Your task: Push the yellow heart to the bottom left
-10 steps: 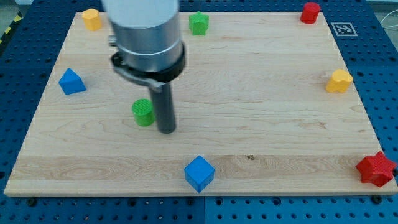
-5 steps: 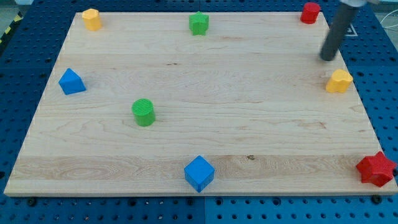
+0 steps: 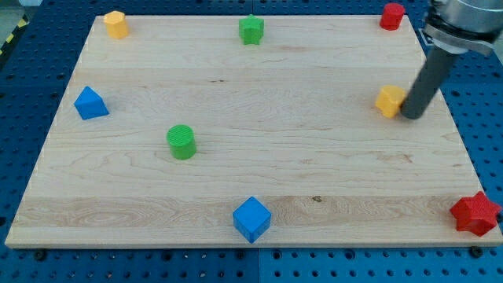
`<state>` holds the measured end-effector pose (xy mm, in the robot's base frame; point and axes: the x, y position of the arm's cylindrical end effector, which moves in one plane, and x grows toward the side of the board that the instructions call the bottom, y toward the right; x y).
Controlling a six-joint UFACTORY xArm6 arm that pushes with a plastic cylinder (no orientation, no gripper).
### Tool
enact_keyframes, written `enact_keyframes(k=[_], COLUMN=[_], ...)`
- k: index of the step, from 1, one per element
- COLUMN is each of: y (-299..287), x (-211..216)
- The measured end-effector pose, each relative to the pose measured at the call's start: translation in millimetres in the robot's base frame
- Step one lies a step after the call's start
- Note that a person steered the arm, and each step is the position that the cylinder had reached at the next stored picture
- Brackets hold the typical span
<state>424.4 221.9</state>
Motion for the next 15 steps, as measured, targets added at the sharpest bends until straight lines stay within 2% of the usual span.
enact_keyframes(k=[2, 6, 8, 9, 11, 13, 15], y=[-44, -193, -243, -276, -298, -351, -369], x=[-45, -89, -99, -91, 5, 7, 13])
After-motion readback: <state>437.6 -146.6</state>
